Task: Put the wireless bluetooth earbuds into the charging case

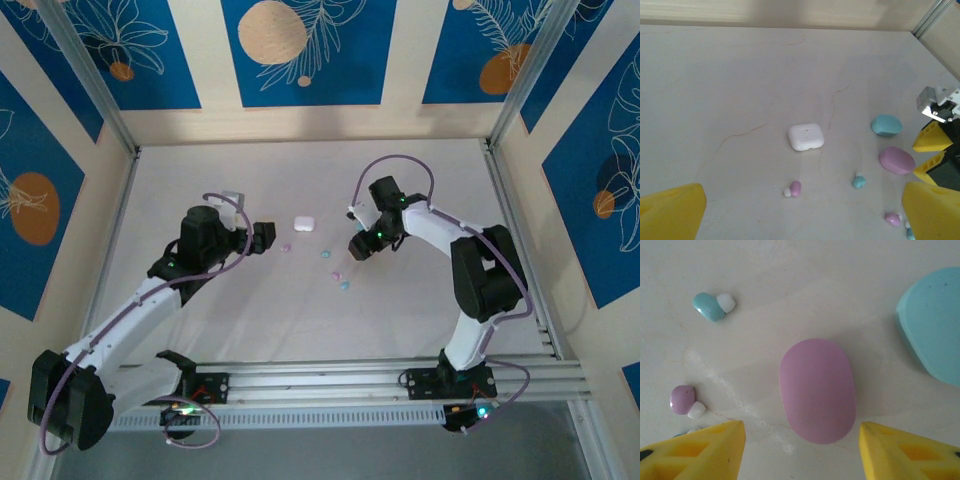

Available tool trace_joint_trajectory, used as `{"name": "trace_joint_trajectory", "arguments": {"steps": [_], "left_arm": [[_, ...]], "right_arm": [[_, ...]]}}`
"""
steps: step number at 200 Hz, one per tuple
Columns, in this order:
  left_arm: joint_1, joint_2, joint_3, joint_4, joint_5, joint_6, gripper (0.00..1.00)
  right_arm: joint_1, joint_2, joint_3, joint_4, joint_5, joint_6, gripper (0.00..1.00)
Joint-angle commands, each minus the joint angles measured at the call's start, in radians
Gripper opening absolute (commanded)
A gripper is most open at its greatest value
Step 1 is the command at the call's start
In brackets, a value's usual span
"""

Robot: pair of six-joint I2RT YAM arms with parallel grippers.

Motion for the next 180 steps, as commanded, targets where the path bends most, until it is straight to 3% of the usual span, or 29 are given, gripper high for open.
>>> {"name": "trace_joint_trajectory", "arguments": {"steps": [1, 98, 154, 180], "left_arm": [[0.009, 0.006, 0.033, -0.016, 0.017, 0.028, 1.00], [0.009, 0.007, 0.050, -0.045, -0.003, 0.019, 1.00], [0.011, 0.081, 0.132, -0.205, -0.084, -0.008, 1.00], [0.010, 0.124, 0.202, -0.293, -0.070, -0.019, 1.00]], "right_arm": [[0.002, 0.032, 0.033, -0.032, -0.024, -0.039, 0.62], [0.027, 0.137, 0.074, -0.034, 0.015, -0.088, 0.61], [0.042, 0.143, 0.046, -0.008, 0.047, -0.104, 0.48], [0.053, 0.086, 0.043, 0.004, 0.026, -0.087, 0.41]]}}
